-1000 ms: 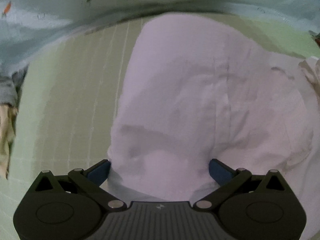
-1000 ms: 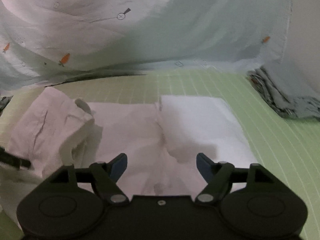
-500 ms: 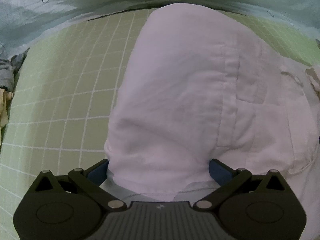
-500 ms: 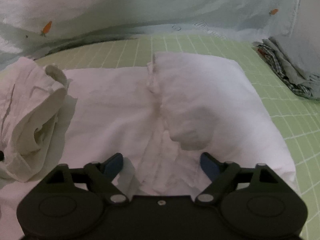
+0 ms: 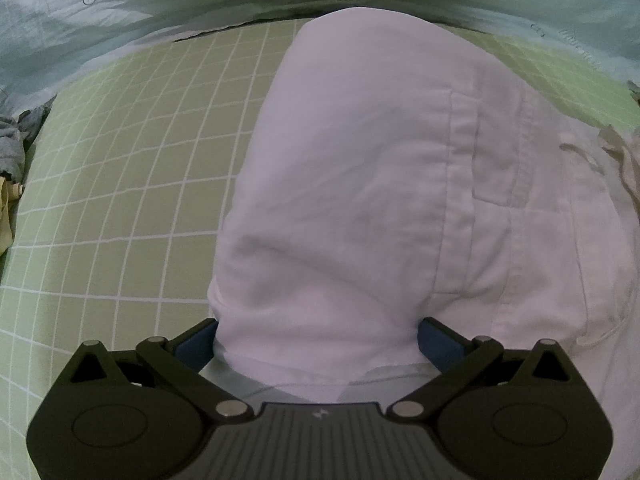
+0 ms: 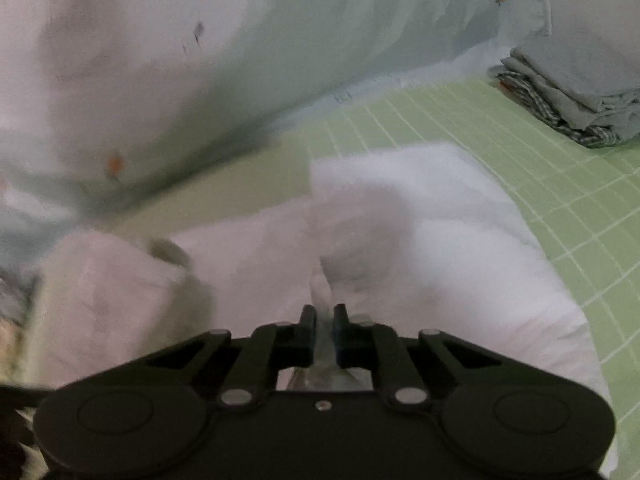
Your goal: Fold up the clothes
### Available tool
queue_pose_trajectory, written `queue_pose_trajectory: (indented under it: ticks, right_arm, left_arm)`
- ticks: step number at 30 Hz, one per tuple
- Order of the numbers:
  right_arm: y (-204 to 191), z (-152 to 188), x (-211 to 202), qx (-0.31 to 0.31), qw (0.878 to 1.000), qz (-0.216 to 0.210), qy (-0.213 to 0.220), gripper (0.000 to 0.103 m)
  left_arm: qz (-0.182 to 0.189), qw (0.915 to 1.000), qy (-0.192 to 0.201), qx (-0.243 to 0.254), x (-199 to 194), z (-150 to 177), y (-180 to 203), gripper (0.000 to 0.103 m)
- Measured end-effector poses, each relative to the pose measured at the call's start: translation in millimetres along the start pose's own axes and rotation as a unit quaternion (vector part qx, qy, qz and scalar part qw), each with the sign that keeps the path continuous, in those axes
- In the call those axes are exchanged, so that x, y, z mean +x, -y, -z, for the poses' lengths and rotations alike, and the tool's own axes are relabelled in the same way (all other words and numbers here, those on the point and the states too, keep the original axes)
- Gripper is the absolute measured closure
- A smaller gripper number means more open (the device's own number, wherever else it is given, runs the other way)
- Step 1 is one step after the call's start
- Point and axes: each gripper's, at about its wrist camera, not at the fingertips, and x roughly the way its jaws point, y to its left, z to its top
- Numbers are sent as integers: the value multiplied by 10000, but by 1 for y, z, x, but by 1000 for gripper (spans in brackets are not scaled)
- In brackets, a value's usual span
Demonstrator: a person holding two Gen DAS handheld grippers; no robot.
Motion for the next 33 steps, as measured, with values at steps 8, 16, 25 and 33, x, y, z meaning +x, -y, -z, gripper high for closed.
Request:
queue_pose_trajectory:
  ticks: [8,16,25,33]
  right_arm:
    - [-51,9,7,-683,9975,130,-103,99]
    - [-46,22,63,-1739,9726,1520,-275,22]
    - [-35,13,99,-1726,9701,1581,-648,22]
    - [-17,-3,73,-1214,9836,1273,-395,90]
  left_arm:
    - [25,10000,18,-6,-2,4,1,0]
    - [2,10000,70,-16,3,3,-2,0]
    - [26,10000,52,-30,4,-2,-5,0]
    - [68,9999,88,-64,6,-2,-7,0]
